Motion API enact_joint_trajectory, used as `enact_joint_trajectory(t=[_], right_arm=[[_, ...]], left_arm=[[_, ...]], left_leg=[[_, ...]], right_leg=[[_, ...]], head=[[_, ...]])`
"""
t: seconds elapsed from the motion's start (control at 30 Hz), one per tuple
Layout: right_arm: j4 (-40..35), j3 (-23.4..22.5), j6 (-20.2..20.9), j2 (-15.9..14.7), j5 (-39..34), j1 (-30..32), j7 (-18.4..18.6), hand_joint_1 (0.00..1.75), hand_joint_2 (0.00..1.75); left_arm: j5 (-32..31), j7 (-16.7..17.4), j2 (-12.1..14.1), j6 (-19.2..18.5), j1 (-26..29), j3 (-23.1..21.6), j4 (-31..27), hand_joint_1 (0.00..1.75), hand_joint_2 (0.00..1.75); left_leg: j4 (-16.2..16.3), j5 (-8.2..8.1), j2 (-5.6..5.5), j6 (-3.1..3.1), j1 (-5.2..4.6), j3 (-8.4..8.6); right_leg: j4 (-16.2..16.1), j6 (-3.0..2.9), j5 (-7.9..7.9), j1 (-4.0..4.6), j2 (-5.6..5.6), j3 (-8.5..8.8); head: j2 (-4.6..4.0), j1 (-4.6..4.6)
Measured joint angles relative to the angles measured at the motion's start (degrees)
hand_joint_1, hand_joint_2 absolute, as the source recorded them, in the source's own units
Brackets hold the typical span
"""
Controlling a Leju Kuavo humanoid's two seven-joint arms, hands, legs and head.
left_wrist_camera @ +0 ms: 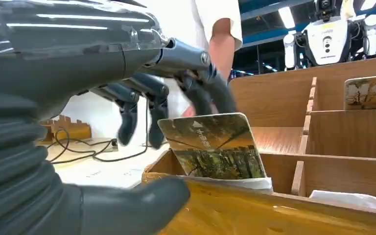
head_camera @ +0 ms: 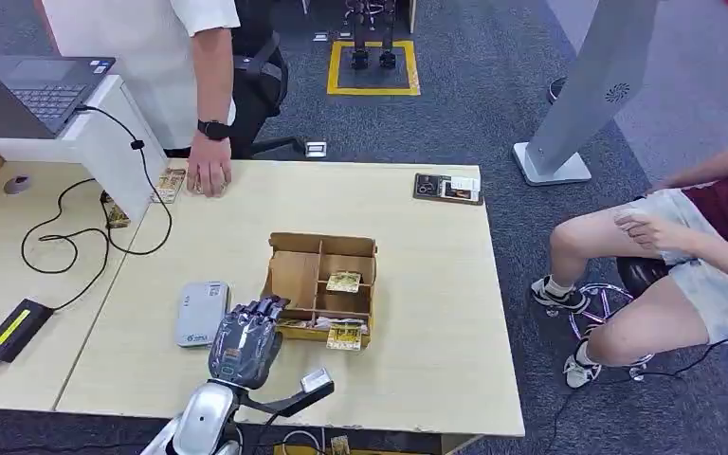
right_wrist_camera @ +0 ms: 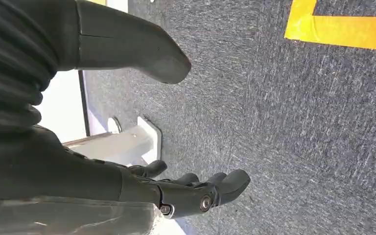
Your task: Pass the card to the sensor for recognition and then transmit it.
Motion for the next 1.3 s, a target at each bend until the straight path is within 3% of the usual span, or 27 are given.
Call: enact_joint_trajectory(t=[0.9, 1.1, 1.13, 1.17, 1.2, 1.3], right_arm=[[-0.2, 0.0, 0.0, 0.0, 0.0, 0.0, 0.0, 0.00, 1.75], [-0.4, 0.0, 0.0, 0.0, 0.0, 0.0, -0.2, 0.00, 1.75], [-0.4, 0.0, 0.0, 0.0, 0.0, 0.0, -0.3, 0.00, 1.75], [-0.4, 0.0, 0.0, 0.0, 0.0, 0.0, -0.4, 0.00, 1.75], [-0.4, 0.0, 0.0, 0.0, 0.0, 0.0, -0.5, 0.00, 1.75], [-0.4, 0.0, -0.2, -0.1, 0.0, 0.0, -0.7, 0.00, 1.75]], left_arm=[[2.4, -1.2, 0.4, -0.1, 0.8, 0.0, -0.4, 0.00, 1.75], [5.2, -5.2, 0.4, 3.2, 0.8, 0.0, -0.6, 0.03, 1.75], [5.5, -5.8, 0.4, 4.0, 0.8, 0.0, -0.6, 0.59, 1.75], [5.8, -6.4, 0.4, 4.8, 0.8, 0.0, -0.6, 1.64, 1.75], [6.1, -6.8, 0.4, 5.4, 0.8, 0.0, -0.6, 1.75, 1.75], [7.1, -8.0, 0.4, 6.5, 0.8, 0.0, -0.6, 1.75, 1.75]], left_leg=[[0.0, 0.00, 0.00, 0.00, 0.00, 0.00], [0.0, 0.00, 0.00, 0.00, 0.00, 0.00], [0.0, 0.00, 0.00, 0.00, 0.00, 0.00], [0.0, 0.00, 0.00, 0.00, 0.00, 0.00], [0.0, 0.00, 0.00, 0.00, 0.00, 0.00], [0.0, 0.00, 0.00, 0.00, 0.00, 0.00]], right_leg=[[0.0, 0.00, 0.00, 0.00, 0.00, 0.00], [0.0, 0.00, 0.00, 0.00, 0.00, -0.01], [0.0, 0.00, 0.00, 0.00, 0.00, -0.01], [0.0, 0.00, 0.00, 0.00, 0.00, -0.01], [0.0, 0.00, 0.00, 0.00, 0.00, -0.01], [0.0, 0.00, 0.00, 0.00, 0.00, -0.01]], head=[[0.00, 0.00], [0.00, 0.00], [0.00, 0.00], [0.00, -0.02], [0.00, 0.00], [0.00, 0.00]])
